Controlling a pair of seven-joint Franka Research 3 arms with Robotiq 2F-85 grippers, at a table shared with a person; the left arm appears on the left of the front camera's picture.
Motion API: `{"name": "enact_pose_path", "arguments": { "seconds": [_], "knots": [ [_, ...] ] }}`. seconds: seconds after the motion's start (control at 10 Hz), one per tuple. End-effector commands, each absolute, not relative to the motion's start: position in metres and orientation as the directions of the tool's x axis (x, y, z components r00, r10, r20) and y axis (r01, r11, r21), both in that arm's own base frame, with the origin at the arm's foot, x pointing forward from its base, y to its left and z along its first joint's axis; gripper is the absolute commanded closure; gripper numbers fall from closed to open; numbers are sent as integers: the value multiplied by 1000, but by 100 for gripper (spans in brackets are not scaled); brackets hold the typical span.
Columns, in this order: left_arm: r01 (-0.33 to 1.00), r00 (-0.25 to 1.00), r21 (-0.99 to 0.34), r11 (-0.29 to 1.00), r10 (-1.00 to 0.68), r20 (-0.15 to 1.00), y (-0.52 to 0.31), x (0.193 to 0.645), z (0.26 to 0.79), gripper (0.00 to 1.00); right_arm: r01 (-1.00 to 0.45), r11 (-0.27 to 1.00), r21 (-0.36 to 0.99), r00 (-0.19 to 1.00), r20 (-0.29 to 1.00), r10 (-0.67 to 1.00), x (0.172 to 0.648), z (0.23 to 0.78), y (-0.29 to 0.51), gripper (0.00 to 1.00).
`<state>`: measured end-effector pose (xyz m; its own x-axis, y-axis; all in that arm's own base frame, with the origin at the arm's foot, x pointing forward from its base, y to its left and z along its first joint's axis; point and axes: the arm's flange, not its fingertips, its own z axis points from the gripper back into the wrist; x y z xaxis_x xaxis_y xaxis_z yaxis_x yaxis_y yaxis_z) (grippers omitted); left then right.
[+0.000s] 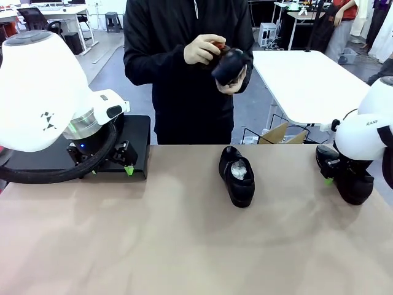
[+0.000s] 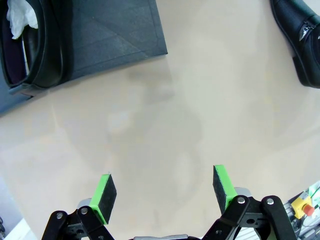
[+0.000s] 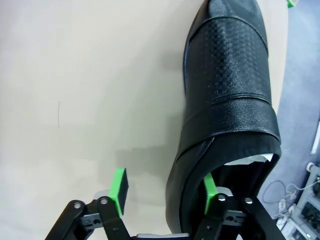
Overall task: Organize the shoes by placing them on the stand.
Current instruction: Pick up one Shoe and place it in the middle of the table.
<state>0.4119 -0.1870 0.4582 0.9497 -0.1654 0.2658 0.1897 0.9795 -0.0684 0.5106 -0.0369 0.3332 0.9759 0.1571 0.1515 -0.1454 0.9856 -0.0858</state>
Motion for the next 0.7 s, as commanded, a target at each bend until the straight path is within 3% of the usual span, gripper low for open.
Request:
{"name": "enact_pose_path", "arguments": {
  "seconds": [0.0, 0.2, 0.6],
  "knots": [
    [174, 951, -62, 983, -151, 270, -186, 411, 459, 0, -95, 986, -134, 976, 181, 118, 514, 337, -35, 69],
    [174, 951, -62, 983, -151, 270, -186, 411, 459, 0, -72, 982, -174, 975, 194, 106, 513, 339, -39, 100],
    [174, 951, -62, 983, -151, 270, -186, 411, 459, 0, -31, 980, -198, 975, 212, 73, 514, 339, -52, 100]
  ]
}}
